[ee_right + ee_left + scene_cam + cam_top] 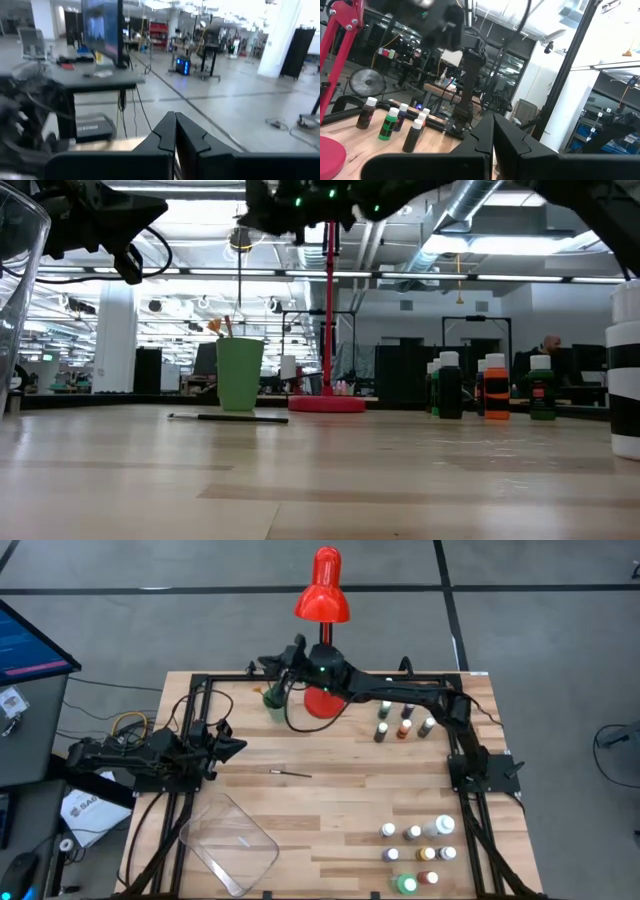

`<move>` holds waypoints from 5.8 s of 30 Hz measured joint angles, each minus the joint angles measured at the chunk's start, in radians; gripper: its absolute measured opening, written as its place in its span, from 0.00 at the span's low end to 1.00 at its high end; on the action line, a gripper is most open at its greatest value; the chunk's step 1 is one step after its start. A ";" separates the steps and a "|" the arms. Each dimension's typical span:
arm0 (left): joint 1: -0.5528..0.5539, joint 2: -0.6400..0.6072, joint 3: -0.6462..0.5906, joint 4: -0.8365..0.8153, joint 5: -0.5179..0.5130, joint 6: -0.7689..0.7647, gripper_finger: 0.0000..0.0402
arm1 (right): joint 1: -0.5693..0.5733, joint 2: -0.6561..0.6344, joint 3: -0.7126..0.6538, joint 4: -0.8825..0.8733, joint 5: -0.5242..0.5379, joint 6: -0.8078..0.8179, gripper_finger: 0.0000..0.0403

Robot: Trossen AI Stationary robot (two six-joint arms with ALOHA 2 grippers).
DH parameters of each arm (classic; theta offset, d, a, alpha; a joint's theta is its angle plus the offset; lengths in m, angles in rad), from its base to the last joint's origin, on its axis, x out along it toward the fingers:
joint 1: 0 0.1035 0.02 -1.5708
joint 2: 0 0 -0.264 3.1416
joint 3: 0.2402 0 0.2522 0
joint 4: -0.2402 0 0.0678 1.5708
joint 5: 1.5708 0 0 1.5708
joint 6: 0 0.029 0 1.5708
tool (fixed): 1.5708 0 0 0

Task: Pick & Place Paint Supplies
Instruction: Put the orange paint brush into the green cup, then put the silver paint brush into the green cup

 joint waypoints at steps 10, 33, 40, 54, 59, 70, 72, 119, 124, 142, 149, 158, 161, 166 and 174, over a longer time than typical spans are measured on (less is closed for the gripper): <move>0.000 0.000 0.000 0.000 0.003 0.000 0.00 | -0.021 0.119 -0.002 0.037 -0.021 0.021 0.00; 0.000 0.000 0.000 0.000 -0.001 0.000 0.00 | -0.026 0.131 -0.001 -0.069 -0.021 0.026 0.14; 0.000 0.000 0.000 0.000 0.000 0.000 0.00 | -0.015 0.019 -0.002 -0.273 -0.022 0.000 0.24; 0.000 0.000 0.000 0.000 0.003 0.000 0.00 | 0.144 -0.227 0.000 -0.719 -0.022 0.036 0.31; 0.000 0.000 0.000 0.000 0.003 0.000 0.00 | 0.209 -0.209 0.001 -0.747 -0.022 0.076 0.30; 0.000 0.000 0.000 0.000 0.002 0.000 0.00 | 0.328 -0.094 -0.001 -0.759 -0.021 0.180 0.35; 0.000 0.000 0.000 0.000 0.002 0.000 0.00 | 0.342 -0.063 0.000 -0.753 -0.022 0.184 0.38; 0.000 0.033 0.000 0.002 -0.001 0.000 0.00 | 0.274 0.351 0.001 -0.438 -0.064 0.109 0.60; 0.000 0.033 0.000 0.003 0.000 0.000 0.00 | 0.257 0.351 0.001 -0.445 -0.051 0.107 0.50; 0.000 0.033 0.000 0.005 0.003 0.000 0.00 | 0.251 0.351 -0.022 -0.384 -0.067 0.073 0.39; 0.000 0.033 0.000 0.007 0.003 0.000 0.00 | 0.247 0.348 -0.071 -0.333 -0.064 0.089 0.38; 0.000 0.033 0.000 0.008 0.002 0.000 0.00 | 0.247 0.345 -0.070 -0.370 -0.040 0.131 0.23; 0.000 0.033 0.000 0.008 0.002 0.000 0.00 | 0.247 0.343 -0.069 -0.394 -0.034 0.133 0.12; 0.000 0.033 0.000 0.008 -0.001 0.000 0.00 | 0.246 0.343 -0.068 -0.426 -0.034 0.152 0.02; 0.000 0.033 0.000 0.008 -0.001 0.000 0.00 | 0.247 0.303 -0.075 -0.488 -0.049 0.241 0.00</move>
